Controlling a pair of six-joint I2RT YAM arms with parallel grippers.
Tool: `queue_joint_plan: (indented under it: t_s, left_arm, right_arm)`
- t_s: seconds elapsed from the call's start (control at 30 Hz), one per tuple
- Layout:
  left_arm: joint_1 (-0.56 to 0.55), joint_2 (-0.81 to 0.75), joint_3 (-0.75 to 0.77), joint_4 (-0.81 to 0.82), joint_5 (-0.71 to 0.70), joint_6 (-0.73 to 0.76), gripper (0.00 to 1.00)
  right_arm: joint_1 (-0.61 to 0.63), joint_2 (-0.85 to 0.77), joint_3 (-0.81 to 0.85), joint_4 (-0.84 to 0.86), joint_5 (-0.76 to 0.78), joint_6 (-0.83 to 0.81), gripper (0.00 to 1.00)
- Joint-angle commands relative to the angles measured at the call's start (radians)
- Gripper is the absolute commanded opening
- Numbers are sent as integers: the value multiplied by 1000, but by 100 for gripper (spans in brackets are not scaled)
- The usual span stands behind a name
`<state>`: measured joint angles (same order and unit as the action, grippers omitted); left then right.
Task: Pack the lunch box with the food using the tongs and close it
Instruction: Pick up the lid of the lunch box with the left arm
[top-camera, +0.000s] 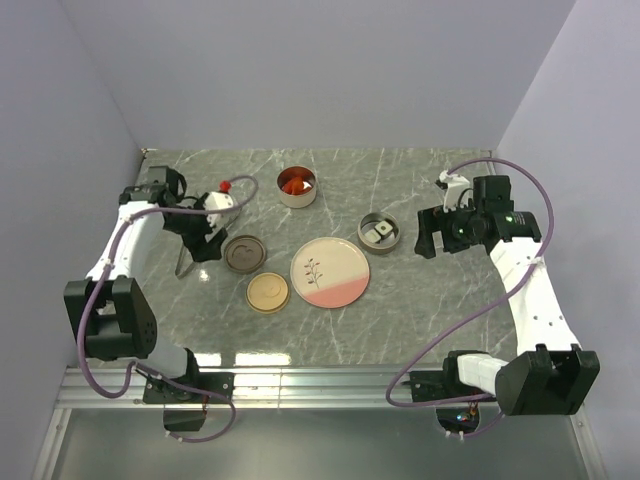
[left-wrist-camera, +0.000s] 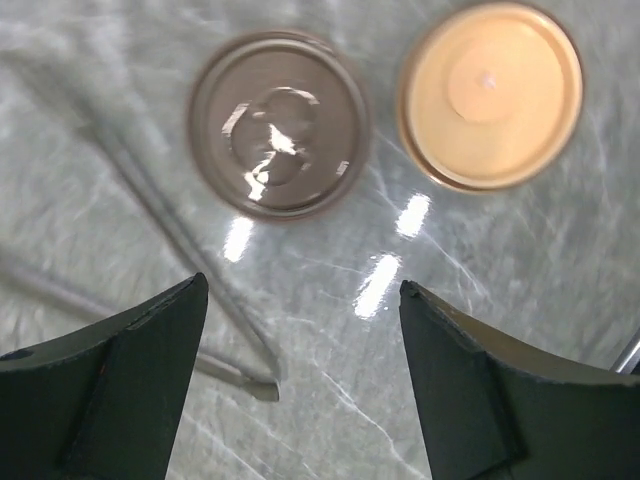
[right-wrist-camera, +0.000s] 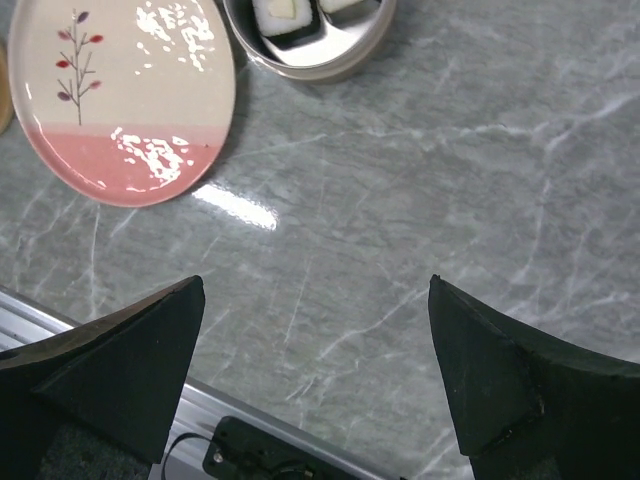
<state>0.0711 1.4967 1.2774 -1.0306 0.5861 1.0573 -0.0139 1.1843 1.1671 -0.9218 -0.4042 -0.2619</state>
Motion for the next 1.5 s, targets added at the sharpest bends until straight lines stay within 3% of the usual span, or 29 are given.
queue_joint_plan:
  t_s: [0.0,0.23,0.4,0.6,0.77,1.17,1.27,1.4,1.47]
  left_arm:
    - [-57,-15,-48,-25,-11,197,83]
    - [-214,5,-173,107,-138,306,73]
    - [-220,85,-147,119,-128,401,71]
    - [-228,152,-151,156,-112,443,61]
    - [-232,165,-194,211,-120,432,50]
    - [-235,191,-280,267,-167,432,38]
    - [-237,186,-305,282,-177,435,30]
    - [-240,185,-331,287,-187,437,12]
    - [-240,177,-335,284,-192,443,9]
  right_arm:
    - [-4,-2,87,-26,50,6,100]
    - [-6,-28,79,-9,1,-13,100]
    - [-4,-54,66,5,1,3,100]
    - [-4,-67,66,-15,21,1,100]
    - [-4,-84,48,-17,42,-5,100]
    - [-4,-80,49,-11,47,10,100]
    - [-4,-80,49,-8,45,13,100]
    - [-4,-80,51,-11,48,15,100]
    - [-4,-81,51,-14,48,13,100]
